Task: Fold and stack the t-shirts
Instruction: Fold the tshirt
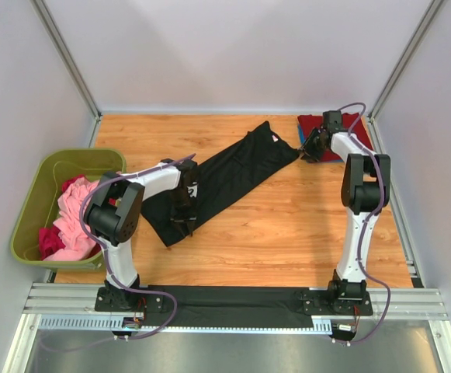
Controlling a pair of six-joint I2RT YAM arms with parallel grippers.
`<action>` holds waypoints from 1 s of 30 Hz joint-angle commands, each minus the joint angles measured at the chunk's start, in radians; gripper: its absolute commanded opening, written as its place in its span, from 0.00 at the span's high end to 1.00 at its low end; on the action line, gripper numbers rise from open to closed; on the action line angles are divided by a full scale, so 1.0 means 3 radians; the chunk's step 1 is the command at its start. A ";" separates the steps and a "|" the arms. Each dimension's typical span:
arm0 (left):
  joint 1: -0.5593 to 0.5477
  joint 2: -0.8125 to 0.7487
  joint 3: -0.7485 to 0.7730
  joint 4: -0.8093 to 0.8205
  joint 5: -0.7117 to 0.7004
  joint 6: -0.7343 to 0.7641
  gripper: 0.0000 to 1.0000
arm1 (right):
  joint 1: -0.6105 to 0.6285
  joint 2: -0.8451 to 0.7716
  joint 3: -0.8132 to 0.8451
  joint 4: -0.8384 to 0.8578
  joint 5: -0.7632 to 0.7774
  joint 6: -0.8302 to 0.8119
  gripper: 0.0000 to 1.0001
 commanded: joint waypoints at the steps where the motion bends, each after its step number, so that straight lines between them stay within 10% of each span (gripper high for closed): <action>1: -0.0001 -0.0006 0.0012 0.0024 0.0137 -0.0143 0.63 | -0.0010 0.0169 0.0133 0.0039 0.0105 -0.0102 0.66; 6: -0.0062 -0.0169 0.0038 -0.0001 0.0418 -0.0383 0.62 | -0.0056 0.0343 0.0439 -0.0012 0.0115 -0.0127 1.00; 20: -0.0165 -0.0461 0.0350 -0.0278 0.0143 -0.0093 0.55 | -0.0102 0.0742 0.1350 -0.0078 -0.0263 -0.0122 1.00; 30: -0.0323 -0.0390 0.0233 -0.0160 -0.0517 0.0450 0.60 | -0.0102 0.0258 0.1049 0.0075 -0.0447 -0.0117 0.64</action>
